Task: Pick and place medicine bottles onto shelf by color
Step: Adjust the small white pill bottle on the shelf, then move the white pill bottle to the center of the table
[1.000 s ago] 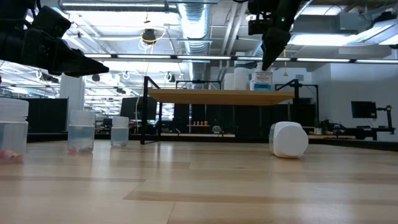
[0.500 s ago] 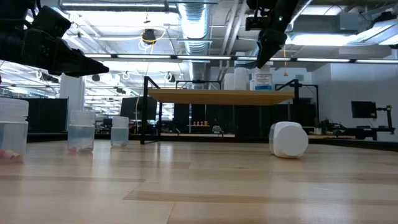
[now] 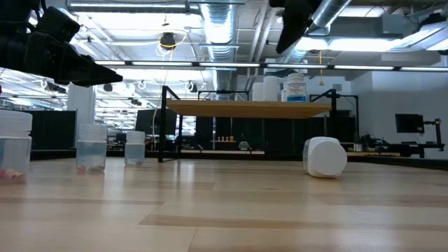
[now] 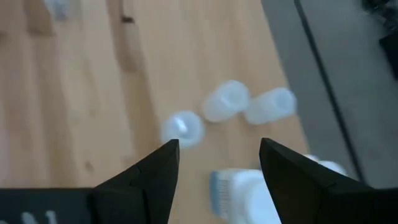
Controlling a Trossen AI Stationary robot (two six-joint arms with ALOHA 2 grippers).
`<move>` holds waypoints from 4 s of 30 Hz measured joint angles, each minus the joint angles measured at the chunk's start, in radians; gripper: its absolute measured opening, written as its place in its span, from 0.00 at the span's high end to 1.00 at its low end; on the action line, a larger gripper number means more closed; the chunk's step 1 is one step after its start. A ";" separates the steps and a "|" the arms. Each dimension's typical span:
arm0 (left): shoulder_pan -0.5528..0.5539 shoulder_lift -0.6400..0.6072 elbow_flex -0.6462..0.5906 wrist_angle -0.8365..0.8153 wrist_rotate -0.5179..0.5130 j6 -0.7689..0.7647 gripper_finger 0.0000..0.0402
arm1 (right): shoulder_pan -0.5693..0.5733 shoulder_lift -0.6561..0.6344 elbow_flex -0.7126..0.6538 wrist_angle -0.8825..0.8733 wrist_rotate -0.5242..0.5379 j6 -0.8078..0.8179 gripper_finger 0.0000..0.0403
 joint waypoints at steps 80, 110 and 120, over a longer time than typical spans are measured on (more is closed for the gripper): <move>0.000 0.000 0.002 0.039 0.027 -0.181 0.39 | 0.763 -0.071 -0.255 -0.262 0.161 1.199 0.82; -0.001 1.039 0.582 0.209 0.269 -0.107 0.39 | 0.870 -0.056 -0.462 -0.055 0.228 1.493 0.82; 0.000 1.109 0.581 0.305 0.324 -0.114 0.39 | 0.886 -0.056 -0.462 -0.051 0.226 1.494 0.82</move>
